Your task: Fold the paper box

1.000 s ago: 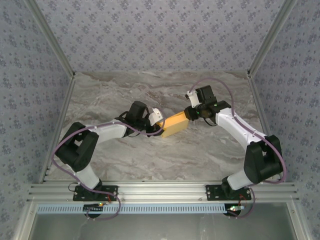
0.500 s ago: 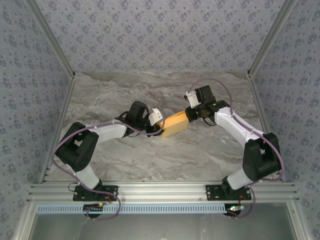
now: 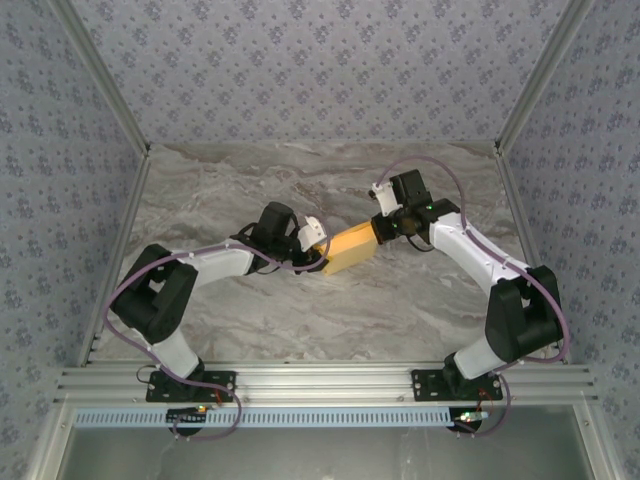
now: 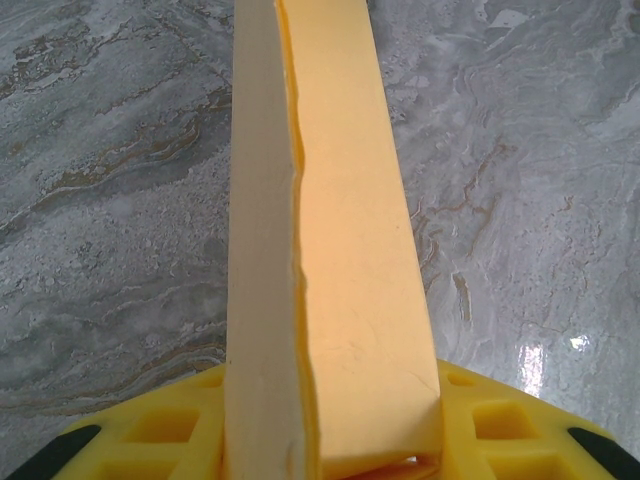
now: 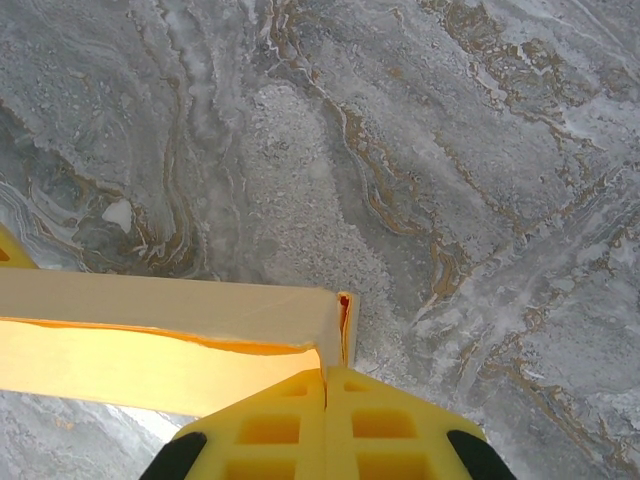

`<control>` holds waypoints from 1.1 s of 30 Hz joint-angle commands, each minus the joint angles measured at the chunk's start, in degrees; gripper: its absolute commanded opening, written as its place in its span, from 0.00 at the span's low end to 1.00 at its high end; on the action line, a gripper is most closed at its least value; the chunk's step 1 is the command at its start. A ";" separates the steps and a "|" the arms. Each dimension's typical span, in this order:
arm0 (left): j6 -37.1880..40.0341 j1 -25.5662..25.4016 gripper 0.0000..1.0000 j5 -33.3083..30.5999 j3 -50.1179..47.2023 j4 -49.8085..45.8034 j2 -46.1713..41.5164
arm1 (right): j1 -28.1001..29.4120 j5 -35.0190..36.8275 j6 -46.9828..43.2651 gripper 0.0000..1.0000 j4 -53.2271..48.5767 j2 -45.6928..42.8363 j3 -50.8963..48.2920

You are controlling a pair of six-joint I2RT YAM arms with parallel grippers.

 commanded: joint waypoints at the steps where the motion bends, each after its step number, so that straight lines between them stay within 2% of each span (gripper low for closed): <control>1: 0.21 0.09 0.23 -2.31 0.17 -4.00 0.98 | 0.12 0.23 1.14 0.00 -2.66 -0.43 2.25; 26: 0.42 0.12 0.23 -2.75 0.35 -4.16 1.25 | -0.51 -2.11 4.96 0.00 -1.56 -0.23 -2.18; 33: 0.47 0.12 0.23 -2.84 0.35 -4.25 1.25 | -0.58 -3.33 8.37 0.00 -2.60 -1.52 0.79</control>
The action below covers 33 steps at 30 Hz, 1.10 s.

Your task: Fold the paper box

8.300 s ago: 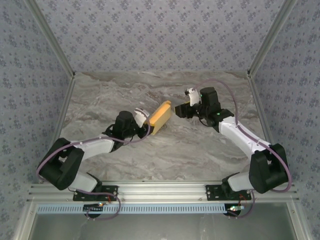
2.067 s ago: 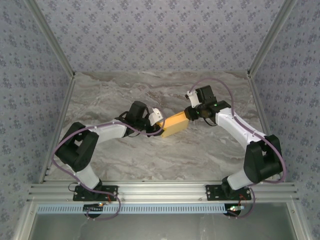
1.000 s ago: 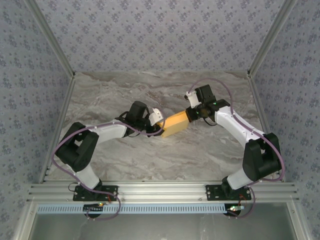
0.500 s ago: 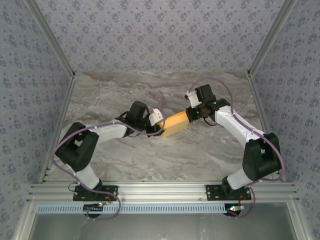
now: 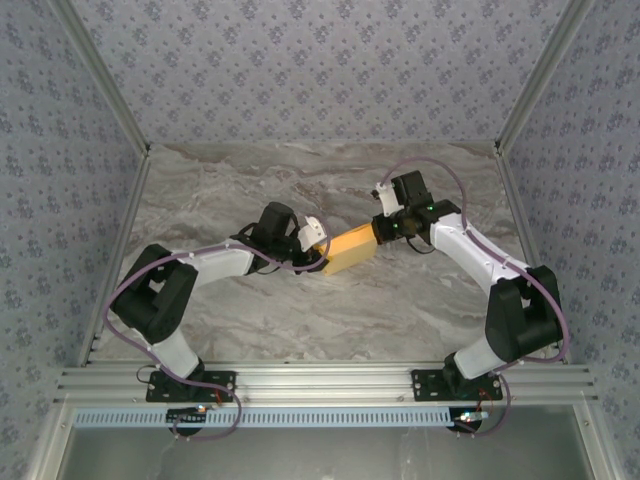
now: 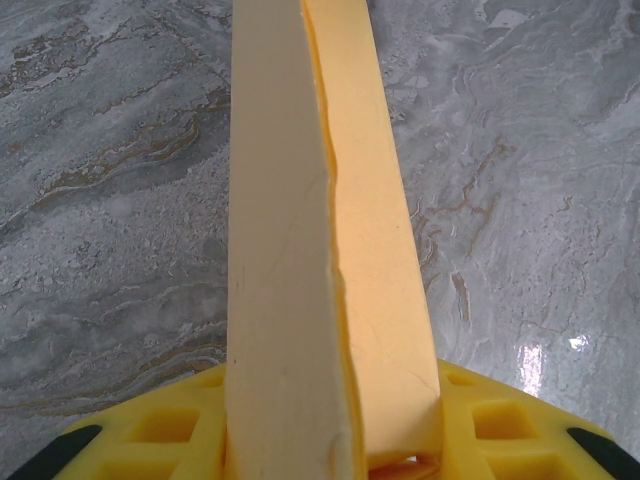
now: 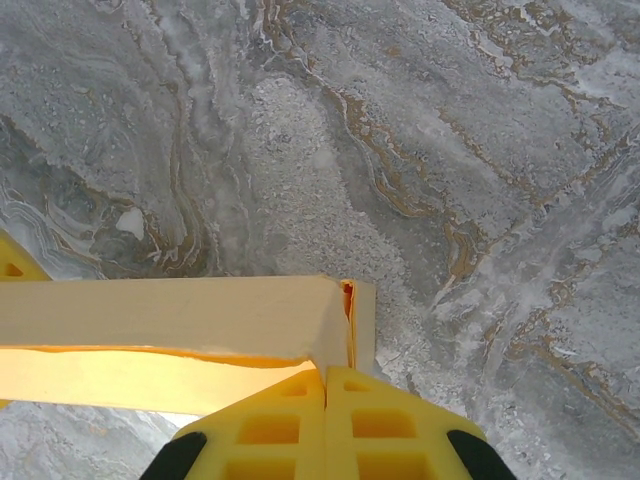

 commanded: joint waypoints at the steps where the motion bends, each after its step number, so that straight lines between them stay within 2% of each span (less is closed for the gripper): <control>1: 0.45 0.11 0.23 -2.81 0.35 -4.25 1.25 | -0.29 -1.55 2.52 0.00 -3.14 -1.41 2.34; 13: 0.45 0.15 0.23 -2.73 0.35 -4.16 1.25 | -0.54 -0.85 1.39 0.00 -4.42 -0.02 2.32; 24: 0.45 0.15 0.23 -2.74 0.38 -4.42 1.25 | -1.31 2.89 -4.70 0.00 -3.70 1.18 1.27; 33: 0.62 0.22 0.23 -2.73 0.44 -4.43 1.34 | -1.48 1.08 -5.14 0.00 -2.76 1.58 0.06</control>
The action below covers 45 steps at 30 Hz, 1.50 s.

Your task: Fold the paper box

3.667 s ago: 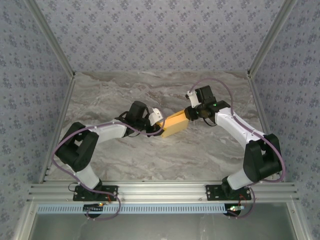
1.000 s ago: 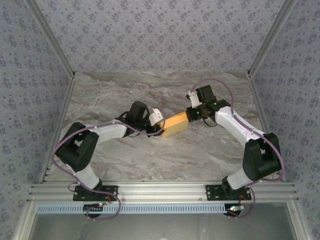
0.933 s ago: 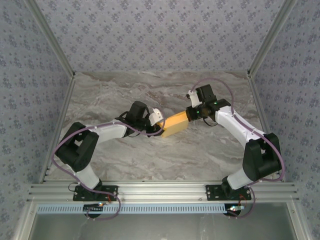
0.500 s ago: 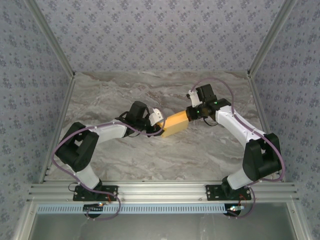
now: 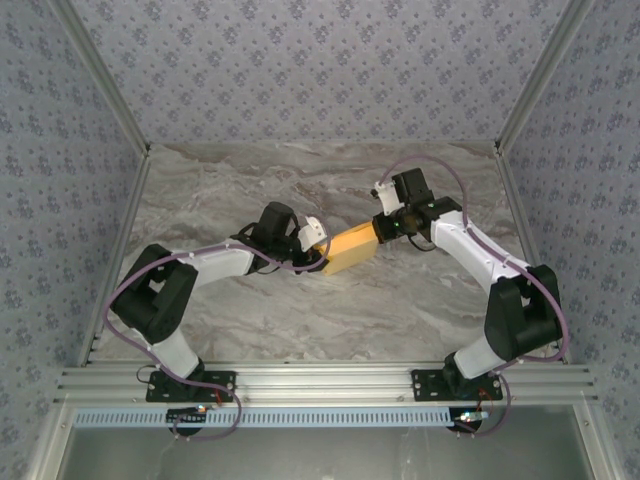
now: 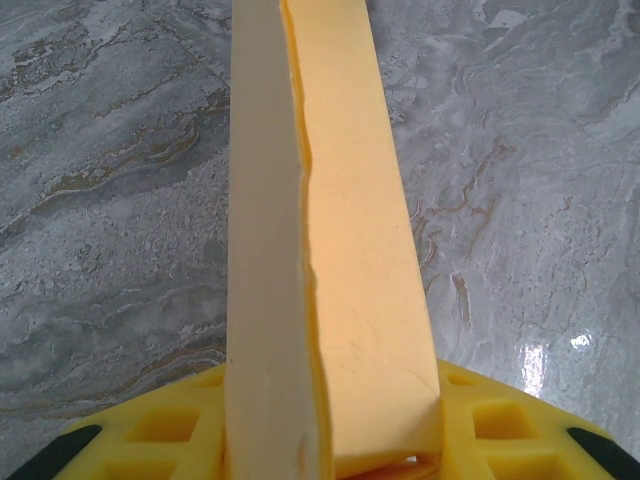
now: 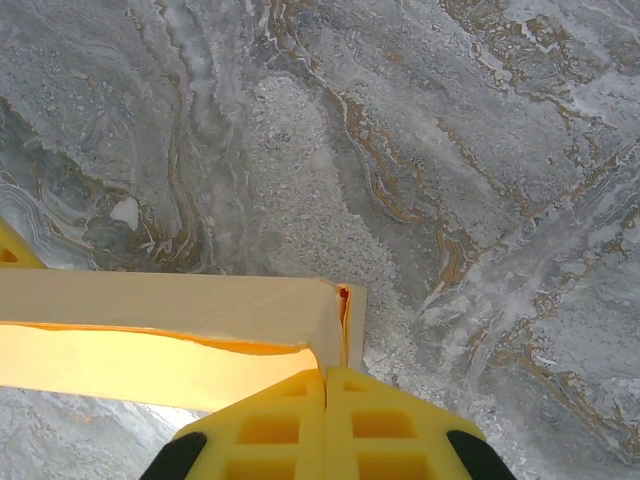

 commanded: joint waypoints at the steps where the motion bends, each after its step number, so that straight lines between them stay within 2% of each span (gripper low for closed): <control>1: 0.23 0.22 0.23 -2.73 0.33 -4.44 1.34 | -0.83 0.67 -0.40 0.00 -1.12 0.96 -1.70; 20: 0.23 0.46 0.24 -1.58 1.38 -5.07 1.51 | -0.93 0.61 2.29 0.00 1.13 -2.63 -4.68; 30: 0.36 0.46 0.23 -1.36 1.24 -5.20 1.77 | -1.86 -0.06 1.58 0.26 4.65 -7.74 -8.01; 39: 0.36 0.48 0.23 -0.97 1.12 -5.15 1.60 | -2.58 -4.32 -0.38 0.37 19.29 -12.95 -18.14; 45: 0.40 0.45 0.23 -0.95 1.03 -5.24 1.43 | -3.91 -7.00 -1.36 0.41 27.07 -12.35 -21.89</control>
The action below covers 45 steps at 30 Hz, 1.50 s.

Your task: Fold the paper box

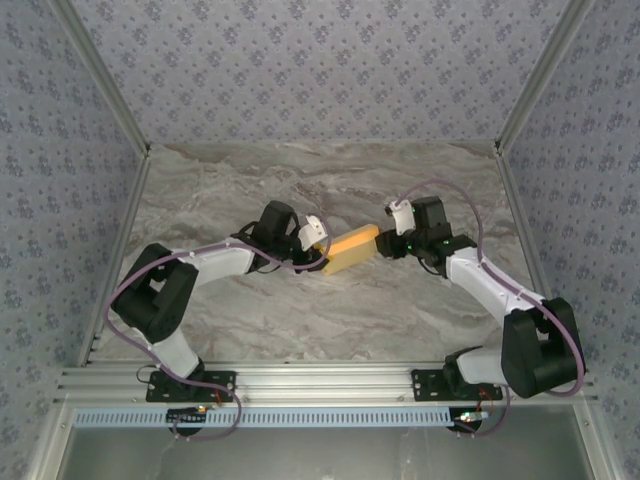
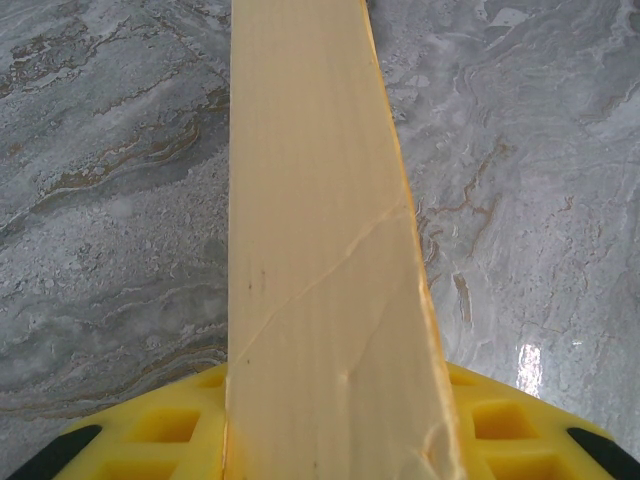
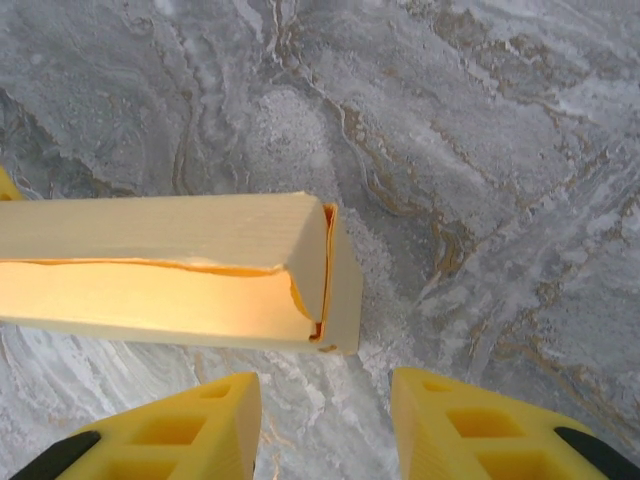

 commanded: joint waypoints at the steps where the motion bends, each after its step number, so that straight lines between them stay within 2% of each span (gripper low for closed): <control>1: 0.37 0.41 0.23 -1.07 0.30 -4.28 1.12 | -0.81 -2.53 -1.39 0.40 6.74 0.31 -0.81; 18: 0.34 0.48 0.23 -1.21 0.31 -4.28 1.22 | -1.95 -5.80 -2.09 0.31 9.73 6.36 0.07; 25: 0.34 0.46 0.22 -1.18 0.18 -4.19 1.13 | -1.96 -6.98 -2.28 0.24 10.78 6.93 0.27; 34: 0.38 0.46 0.22 -1.10 0.18 -4.30 1.07 | -2.10 -7.13 -2.21 0.21 12.41 6.84 0.19; 45: 0.34 0.46 0.22 -1.07 0.22 -4.47 0.94 | -2.12 -7.78 -2.53 0.08 13.53 7.47 -0.17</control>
